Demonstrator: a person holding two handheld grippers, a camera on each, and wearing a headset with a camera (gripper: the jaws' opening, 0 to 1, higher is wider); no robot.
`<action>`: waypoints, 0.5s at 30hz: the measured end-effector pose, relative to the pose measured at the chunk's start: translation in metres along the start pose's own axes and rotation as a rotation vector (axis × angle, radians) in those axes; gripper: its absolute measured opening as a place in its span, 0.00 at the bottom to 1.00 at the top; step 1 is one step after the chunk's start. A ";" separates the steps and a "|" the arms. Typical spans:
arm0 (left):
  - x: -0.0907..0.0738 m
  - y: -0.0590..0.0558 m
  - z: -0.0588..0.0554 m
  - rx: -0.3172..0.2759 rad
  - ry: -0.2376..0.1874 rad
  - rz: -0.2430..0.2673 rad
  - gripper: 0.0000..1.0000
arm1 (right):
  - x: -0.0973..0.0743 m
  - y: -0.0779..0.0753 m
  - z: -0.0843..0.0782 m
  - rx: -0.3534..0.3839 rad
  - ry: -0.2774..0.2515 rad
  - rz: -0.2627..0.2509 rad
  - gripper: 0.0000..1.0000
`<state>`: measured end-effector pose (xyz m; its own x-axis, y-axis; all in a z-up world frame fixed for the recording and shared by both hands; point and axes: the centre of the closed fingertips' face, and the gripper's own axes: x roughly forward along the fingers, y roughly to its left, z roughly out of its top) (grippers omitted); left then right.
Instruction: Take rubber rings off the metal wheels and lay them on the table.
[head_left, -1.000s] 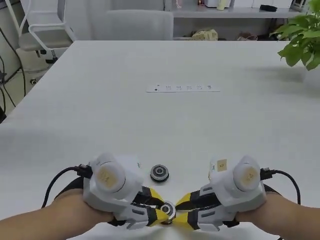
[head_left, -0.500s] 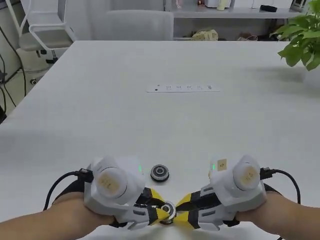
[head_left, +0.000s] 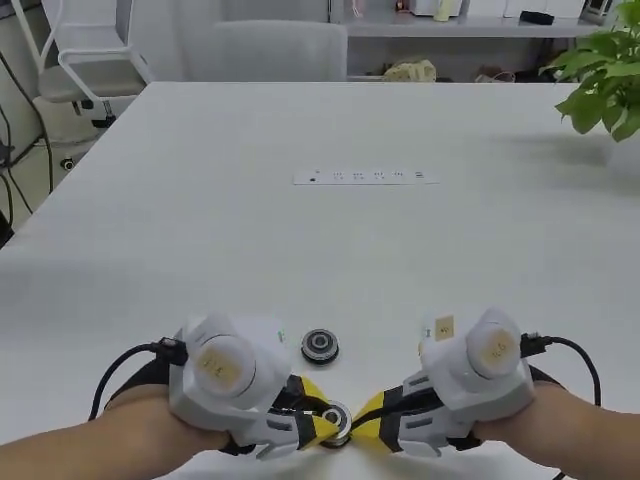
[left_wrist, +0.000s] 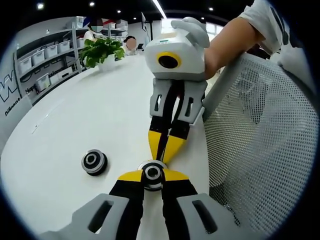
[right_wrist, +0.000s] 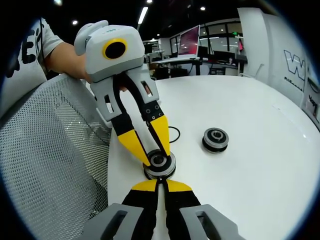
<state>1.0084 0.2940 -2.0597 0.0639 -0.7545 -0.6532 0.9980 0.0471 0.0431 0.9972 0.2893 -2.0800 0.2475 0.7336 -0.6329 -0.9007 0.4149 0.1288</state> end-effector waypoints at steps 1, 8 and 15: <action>0.000 0.000 0.000 -0.001 0.000 0.000 0.08 | 0.000 0.000 0.000 0.002 0.001 -0.001 0.00; 0.000 0.000 0.000 0.006 0.005 0.004 0.08 | -0.001 -0.003 0.000 0.065 -0.003 -0.004 0.00; 0.000 0.000 0.000 0.006 0.008 0.007 0.08 | -0.001 -0.003 0.001 0.106 -0.011 -0.002 0.00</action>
<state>1.0080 0.2944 -2.0595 0.0714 -0.7490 -0.6588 0.9974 0.0489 0.0525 1.0002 0.2876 -2.0790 0.2535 0.7386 -0.6246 -0.8575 0.4705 0.2084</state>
